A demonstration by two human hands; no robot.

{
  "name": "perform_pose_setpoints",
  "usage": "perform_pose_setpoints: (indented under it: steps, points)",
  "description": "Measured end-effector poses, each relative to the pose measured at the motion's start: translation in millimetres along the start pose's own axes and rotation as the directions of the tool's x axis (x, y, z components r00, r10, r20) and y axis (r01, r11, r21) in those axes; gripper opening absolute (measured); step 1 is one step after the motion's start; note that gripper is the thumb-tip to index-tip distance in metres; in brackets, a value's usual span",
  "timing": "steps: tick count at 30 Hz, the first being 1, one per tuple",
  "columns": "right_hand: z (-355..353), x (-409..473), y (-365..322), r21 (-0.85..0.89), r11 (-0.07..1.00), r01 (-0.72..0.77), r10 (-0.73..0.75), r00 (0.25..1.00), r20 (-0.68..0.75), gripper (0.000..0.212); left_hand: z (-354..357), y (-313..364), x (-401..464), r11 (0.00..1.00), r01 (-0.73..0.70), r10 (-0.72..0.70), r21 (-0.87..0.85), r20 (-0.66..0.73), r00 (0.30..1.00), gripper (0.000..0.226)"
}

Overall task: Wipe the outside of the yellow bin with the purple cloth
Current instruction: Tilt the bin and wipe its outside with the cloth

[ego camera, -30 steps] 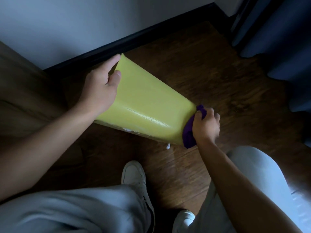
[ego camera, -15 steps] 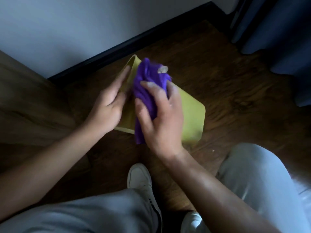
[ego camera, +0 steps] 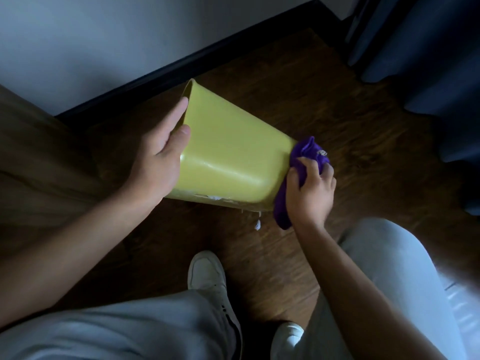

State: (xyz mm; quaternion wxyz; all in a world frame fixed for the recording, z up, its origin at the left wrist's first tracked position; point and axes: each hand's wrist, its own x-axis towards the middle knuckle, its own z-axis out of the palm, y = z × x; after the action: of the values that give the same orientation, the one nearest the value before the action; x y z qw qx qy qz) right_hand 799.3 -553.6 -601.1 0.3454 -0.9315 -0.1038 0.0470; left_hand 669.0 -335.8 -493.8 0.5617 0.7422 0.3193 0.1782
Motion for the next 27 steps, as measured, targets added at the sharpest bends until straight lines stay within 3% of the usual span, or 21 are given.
perform_pose_setpoints:
  steps: [6, 10, 13, 19, 23, 27]
  points:
    - [4, 8, 11, 0.150, 0.970, -0.190, 0.187, 0.982, 0.030, 0.051, 6, 4, 0, 0.999, -0.043, 0.043, -0.008, -0.019, 0.999, 0.047]
    - [-1, 19, 18, 0.218, 0.875, -0.432, 0.400, 0.899, 0.176, 0.057, 4, 0, -6, 0.998, -0.038, 0.036, -0.047, -0.052, 0.998, 0.045]
    - [-7, 18, 17, 0.256, 0.815, -0.520, 0.467, 0.851, 0.243, 0.053, 3, -1, -7, 0.997, -0.045, 0.040, -0.058, -0.072, 0.997, 0.045]
    - [-14, -10, 9, 0.188, 0.891, -0.414, 0.366, 0.898, 0.243, 0.056, 0, -7, -5, 0.989, 0.024, -0.048, -0.146, -0.163, 0.985, 0.047]
    - [-21, -36, -1, 0.139, 0.948, -0.286, 0.238, 0.928, 0.287, 0.047, -6, -6, -2, 0.980, 0.063, -0.103, -0.189, -0.213, 0.972, 0.048]
    - [-37, -42, -21, 0.204, 0.969, -0.136, 0.104, 0.982, 0.160, 0.046, -5, -4, -4, 0.983, 0.052, -0.087, -0.179, -0.196, 0.977, 0.048]
